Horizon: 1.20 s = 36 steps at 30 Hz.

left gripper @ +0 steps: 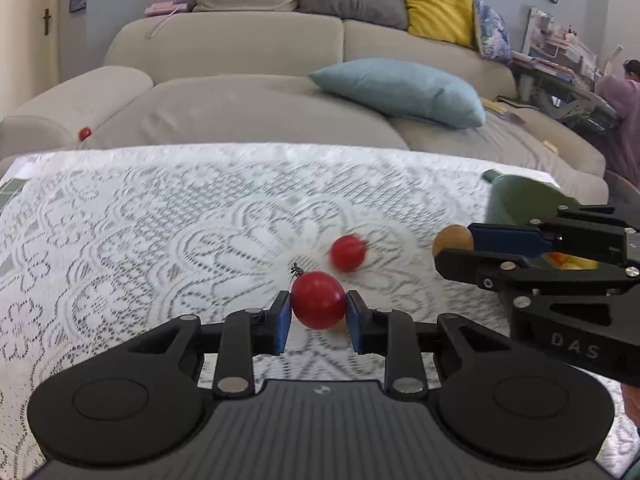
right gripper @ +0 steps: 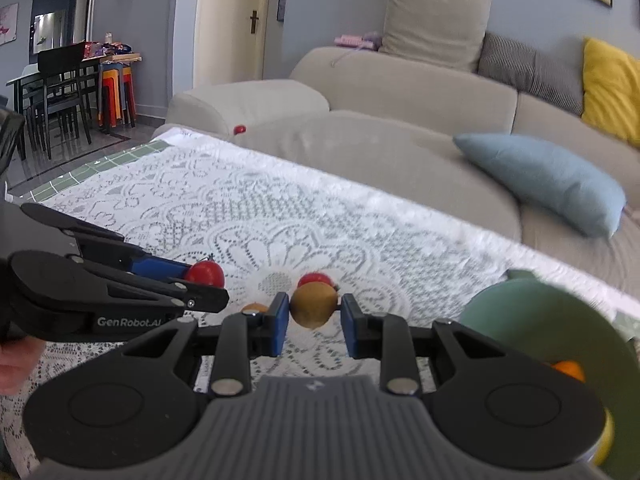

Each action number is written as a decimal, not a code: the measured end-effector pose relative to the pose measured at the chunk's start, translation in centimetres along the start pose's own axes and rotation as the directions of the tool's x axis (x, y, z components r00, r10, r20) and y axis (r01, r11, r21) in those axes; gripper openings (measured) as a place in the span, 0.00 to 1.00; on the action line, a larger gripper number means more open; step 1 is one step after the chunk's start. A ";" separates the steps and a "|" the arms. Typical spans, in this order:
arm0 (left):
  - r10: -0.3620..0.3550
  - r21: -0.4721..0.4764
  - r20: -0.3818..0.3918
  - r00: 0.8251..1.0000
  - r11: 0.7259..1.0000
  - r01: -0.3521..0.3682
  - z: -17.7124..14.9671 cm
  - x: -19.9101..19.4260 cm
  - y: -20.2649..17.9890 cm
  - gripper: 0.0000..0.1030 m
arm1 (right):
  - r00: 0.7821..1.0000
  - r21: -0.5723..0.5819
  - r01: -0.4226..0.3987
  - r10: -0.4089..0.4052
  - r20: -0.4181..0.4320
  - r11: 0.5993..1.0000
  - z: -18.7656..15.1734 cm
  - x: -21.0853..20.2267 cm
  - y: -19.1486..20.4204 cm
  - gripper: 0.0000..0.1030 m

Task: Organize fruits
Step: 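Carry the tomato and kiwi toward the green colander with both tools, then open the left tool to drop the tomato while the right tool drops the kiwi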

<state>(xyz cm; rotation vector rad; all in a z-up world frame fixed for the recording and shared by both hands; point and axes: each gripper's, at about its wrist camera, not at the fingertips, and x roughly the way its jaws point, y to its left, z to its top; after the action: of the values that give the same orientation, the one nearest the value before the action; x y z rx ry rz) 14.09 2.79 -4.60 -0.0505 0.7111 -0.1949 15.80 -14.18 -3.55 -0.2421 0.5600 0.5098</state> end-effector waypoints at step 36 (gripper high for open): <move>-0.316 0.070 -0.037 0.948 0.945 0.318 5.2 3.0 -13.7 0.31 | 0.975 0.116 0.201 -0.187 -0.119 0.973 -2.7 -4.9 -13.1 0.24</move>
<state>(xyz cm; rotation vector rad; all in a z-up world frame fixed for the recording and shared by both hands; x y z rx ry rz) 17.53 -11.36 -1.06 -0.0907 0.7178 -0.5326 17.84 -28.15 -1.96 -0.2010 0.6638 0.2707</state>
